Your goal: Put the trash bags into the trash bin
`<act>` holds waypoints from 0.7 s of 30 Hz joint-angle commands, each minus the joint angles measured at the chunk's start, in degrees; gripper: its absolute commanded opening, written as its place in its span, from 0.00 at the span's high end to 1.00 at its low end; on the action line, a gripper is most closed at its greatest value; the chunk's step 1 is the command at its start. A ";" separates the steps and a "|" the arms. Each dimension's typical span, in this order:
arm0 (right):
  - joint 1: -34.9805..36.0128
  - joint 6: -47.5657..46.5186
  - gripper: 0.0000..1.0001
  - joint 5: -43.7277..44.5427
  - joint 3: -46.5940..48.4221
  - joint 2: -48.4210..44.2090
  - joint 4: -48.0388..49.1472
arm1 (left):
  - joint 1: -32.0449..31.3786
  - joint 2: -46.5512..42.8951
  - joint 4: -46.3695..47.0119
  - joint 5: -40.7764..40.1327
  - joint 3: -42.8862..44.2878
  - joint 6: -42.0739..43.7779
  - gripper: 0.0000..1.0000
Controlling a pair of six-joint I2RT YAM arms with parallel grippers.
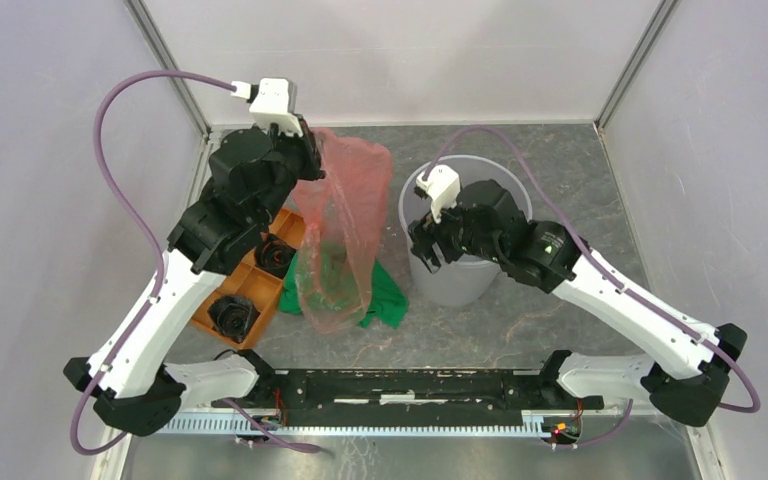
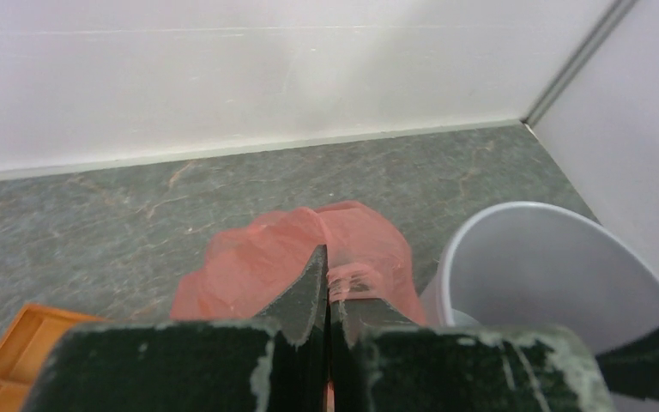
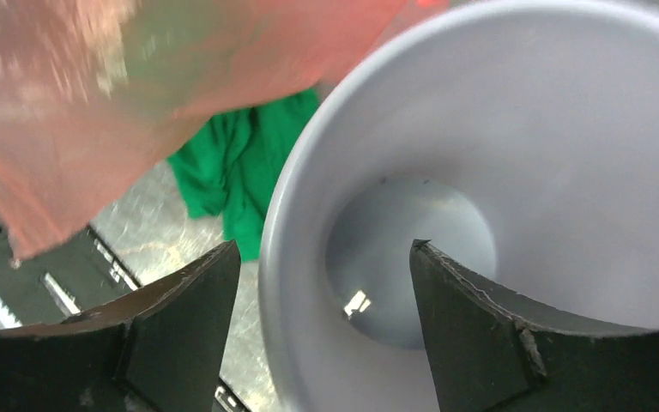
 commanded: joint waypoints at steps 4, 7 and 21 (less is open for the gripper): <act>3.55 -1.01 0.13 10.07 17.88 7.03 -4.46 | 0.18 4.30 -4.76 6.92 8.30 6.19 0.98; 5.39 -0.67 0.08 8.71 23.79 9.43 -4.11 | 0.20 5.78 -5.67 5.93 10.58 6.69 0.98; 8.97 9.62 0.04 6.29 17.19 11.28 15.05 | 0.16 9.46 -8.65 10.11 17.06 7.67 0.98</act>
